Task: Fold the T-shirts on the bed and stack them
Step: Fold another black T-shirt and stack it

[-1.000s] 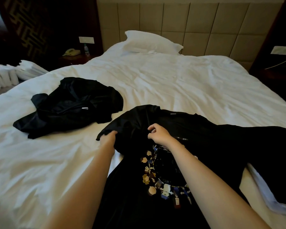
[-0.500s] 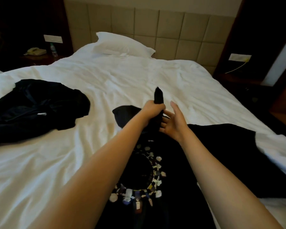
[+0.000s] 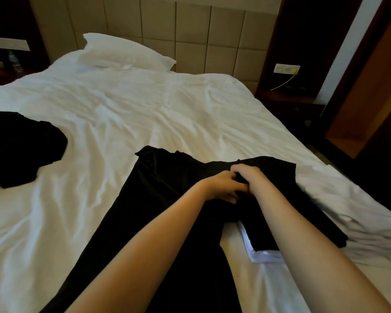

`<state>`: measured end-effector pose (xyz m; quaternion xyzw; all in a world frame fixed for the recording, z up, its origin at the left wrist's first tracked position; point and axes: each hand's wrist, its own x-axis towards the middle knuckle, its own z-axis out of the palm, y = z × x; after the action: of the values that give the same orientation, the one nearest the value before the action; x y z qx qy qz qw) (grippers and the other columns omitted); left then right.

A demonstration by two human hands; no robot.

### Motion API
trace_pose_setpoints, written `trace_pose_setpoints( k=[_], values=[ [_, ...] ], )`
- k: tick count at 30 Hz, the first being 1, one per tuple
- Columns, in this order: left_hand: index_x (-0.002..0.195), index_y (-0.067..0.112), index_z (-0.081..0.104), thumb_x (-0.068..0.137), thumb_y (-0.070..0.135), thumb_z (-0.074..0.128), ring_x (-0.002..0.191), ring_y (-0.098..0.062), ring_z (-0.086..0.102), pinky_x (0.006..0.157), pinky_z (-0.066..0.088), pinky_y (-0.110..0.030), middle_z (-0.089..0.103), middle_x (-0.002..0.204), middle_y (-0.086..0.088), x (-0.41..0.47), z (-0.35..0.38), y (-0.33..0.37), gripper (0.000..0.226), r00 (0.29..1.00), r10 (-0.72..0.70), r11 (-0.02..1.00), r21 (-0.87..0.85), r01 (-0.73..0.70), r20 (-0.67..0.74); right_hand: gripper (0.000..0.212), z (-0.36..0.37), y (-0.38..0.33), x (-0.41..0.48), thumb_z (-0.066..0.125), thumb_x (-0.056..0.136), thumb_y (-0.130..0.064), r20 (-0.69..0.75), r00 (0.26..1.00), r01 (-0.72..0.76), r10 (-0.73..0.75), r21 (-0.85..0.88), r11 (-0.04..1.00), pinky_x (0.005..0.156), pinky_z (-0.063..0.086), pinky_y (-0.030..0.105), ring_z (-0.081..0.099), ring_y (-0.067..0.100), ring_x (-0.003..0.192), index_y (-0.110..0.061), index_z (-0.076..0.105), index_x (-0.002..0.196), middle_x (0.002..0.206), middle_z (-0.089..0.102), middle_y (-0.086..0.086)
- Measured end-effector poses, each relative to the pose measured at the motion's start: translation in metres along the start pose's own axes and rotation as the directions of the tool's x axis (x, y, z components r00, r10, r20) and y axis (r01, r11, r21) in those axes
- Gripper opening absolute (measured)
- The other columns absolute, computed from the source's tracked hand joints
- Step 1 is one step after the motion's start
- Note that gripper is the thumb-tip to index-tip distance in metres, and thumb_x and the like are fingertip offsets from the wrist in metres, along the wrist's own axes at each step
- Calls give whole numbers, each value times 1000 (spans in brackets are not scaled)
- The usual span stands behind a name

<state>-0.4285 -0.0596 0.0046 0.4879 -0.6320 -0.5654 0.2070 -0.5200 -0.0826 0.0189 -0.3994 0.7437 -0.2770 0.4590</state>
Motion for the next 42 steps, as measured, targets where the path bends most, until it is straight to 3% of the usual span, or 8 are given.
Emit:
trace_pose_setpoints(
  k=[2,5,10,14,20,28,35,42],
  values=[
    [121,12,56,93,23,56,78,-10,58,64,51,-19,58,94,1,3,-12,-2,30,997,-62,997,39,61,34,23,-2,10,4,58,77,-11,-64,997,39,-39,9,999,55,40,28,54,28,75,-1,51,97,81,51,13],
    [123,9,58,96,22,49,95,-17,57,76,48,-25,60,104,-2,11,-37,-9,31,969,45,969,247,17,-244,19,-1,17,8,57,83,-16,-157,980,113,-124,-78,991,70,44,28,58,29,92,-4,53,97,94,53,10],
    [141,12,33,97,13,40,133,-33,32,108,29,-42,37,144,-13,28,-92,-43,45,963,116,245,946,211,-245,11,0,20,9,58,78,-12,-84,987,116,-136,-212,970,55,42,27,52,19,66,-9,48,73,76,50,5],
    [145,14,27,96,7,41,139,-30,23,113,19,-43,31,149,-9,37,-118,-57,52,969,-47,37,969,245,-243,11,-3,26,20,50,92,-10,-110,984,109,-139,-238,965,72,44,31,54,24,89,0,52,97,96,50,9],
    [102,13,56,94,12,52,107,-26,53,103,28,-39,54,88,0,36,-131,-42,9,930,-165,56,938,343,-330,28,-5,30,29,40,97,-7,-167,962,153,-218,-330,931,80,47,32,55,29,101,2,51,121,104,55,12],
    [120,10,51,95,16,45,98,-24,55,75,38,-30,57,113,-7,30,-147,-38,27,906,-90,158,892,423,-414,71,-20,36,14,67,87,-26,-23,997,73,-73,-10,997,101,41,40,42,34,130,-2,31,143,143,40,16],
    [117,4,45,93,1,45,96,-28,58,68,34,-29,59,108,-12,41,-134,-21,25,801,259,199,841,503,-540,36,-38,33,15,50,98,-21,-166,973,196,-163,202,960,96,45,42,53,34,115,-6,51,130,126,56,14],
    [115,3,42,93,0,41,59,-19,40,52,28,-27,50,76,-7,74,-113,-3,22,733,322,467,774,428,-599,27,-87,10,43,55,95,-24,-388,898,177,-209,-117,977,75,43,34,58,34,101,1,62,102,103,61,15]
  ],
)
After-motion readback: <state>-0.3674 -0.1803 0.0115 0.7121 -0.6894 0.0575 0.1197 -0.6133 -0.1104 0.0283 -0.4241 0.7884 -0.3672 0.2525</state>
